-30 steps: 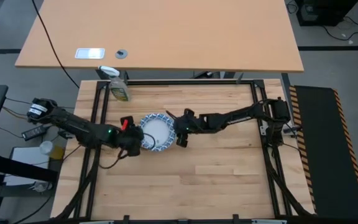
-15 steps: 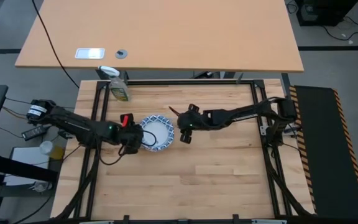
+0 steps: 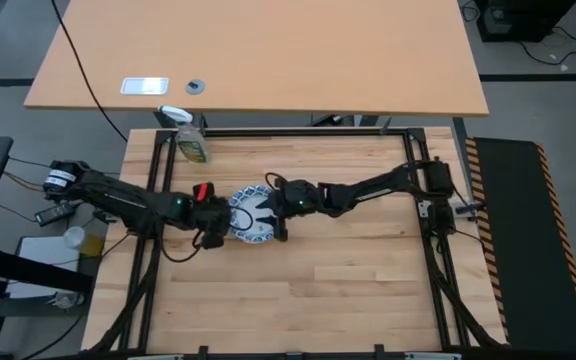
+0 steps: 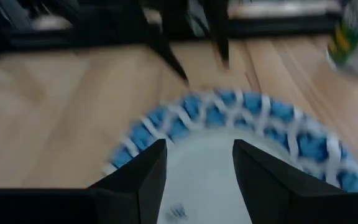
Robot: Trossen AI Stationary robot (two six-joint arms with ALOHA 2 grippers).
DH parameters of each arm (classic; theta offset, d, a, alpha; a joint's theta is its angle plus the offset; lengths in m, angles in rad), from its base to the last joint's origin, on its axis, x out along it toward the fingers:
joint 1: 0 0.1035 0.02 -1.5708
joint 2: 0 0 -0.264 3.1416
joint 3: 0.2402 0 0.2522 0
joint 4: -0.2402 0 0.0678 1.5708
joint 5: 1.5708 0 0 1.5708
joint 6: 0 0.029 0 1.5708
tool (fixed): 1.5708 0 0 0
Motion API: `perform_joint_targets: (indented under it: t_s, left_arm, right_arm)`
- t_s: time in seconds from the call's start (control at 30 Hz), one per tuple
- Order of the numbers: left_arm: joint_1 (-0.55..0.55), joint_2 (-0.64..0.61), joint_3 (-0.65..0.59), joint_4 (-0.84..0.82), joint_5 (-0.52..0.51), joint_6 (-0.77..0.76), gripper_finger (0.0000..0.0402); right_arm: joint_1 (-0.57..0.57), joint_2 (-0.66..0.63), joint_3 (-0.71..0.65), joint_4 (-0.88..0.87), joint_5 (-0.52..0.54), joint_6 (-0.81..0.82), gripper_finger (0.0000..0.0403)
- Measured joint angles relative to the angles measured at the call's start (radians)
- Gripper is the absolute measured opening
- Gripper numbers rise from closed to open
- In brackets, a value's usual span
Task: Nest bowls inside each other
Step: Return to Home Position
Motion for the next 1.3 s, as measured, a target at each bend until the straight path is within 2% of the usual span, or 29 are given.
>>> perform_joint_targets:
  t_s: [0.2,0.33,0.43,0.53,0.63,0.77,0.87,0.97,1.1,1.3]
  left_arm:
    - [-0.044,-0.01,0.095,-0.038,-0.067,-0.001,0.0205]
    - [-0.054,-0.007,0.08,0.137,-0.06,0.049,0.0205]
    - [-0.054,0.007,0.063,0.16,-0.058,0.071,0.0205]
    - [-0.089,-0.016,0.07,0.172,-0.136,0.071,0.0205]
    - [-0.156,-0.08,0.066,0.279,-0.199,0.096,0.0205]
    - [-0.219,-0.189,-0.031,0.428,-0.204,0.137,0.0199]
    - [-0.216,-0.297,-0.115,0.526,-0.2,0.131,0.0184]
    - [-0.19,-0.401,-0.2,0.731,-0.145,0.183,0.0168]
    - [-0.128,-0.507,-0.313,0.989,-0.026,0.244,0.0152]
    - [-0.035,-0.575,-0.446,1.136,0.1,0.214,0.0141]
  right_arm:
    - [-0.026,0.077,-0.002,-0.044,0.052,-0.014,0.0192]
    - [-0.038,0.097,-0.002,-0.044,0.048,-0.008,0.0192]
    - [-0.033,0.062,-0.003,-0.053,0.049,-0.003,0.0192]
    - [-0.009,-0.024,-0.003,-0.046,0.09,-0.031,0.0192]
    - [0.017,-0.122,-0.034,-0.03,0.144,-0.079,0.0191]
    - [0.04,-0.27,-0.195,0.051,0.247,-0.124,0.0183]
    - [0.013,-0.398,-0.367,0.169,0.279,-0.096,0.0173]
    - [-0.025,-0.512,-0.515,0.253,0.267,-0.044,0.0163]
    - [-0.061,-0.671,-0.644,0.251,0.239,0.038,0.0155]
    - [-0.078,-0.913,-0.812,0.235,0.257,0.078,0.015]
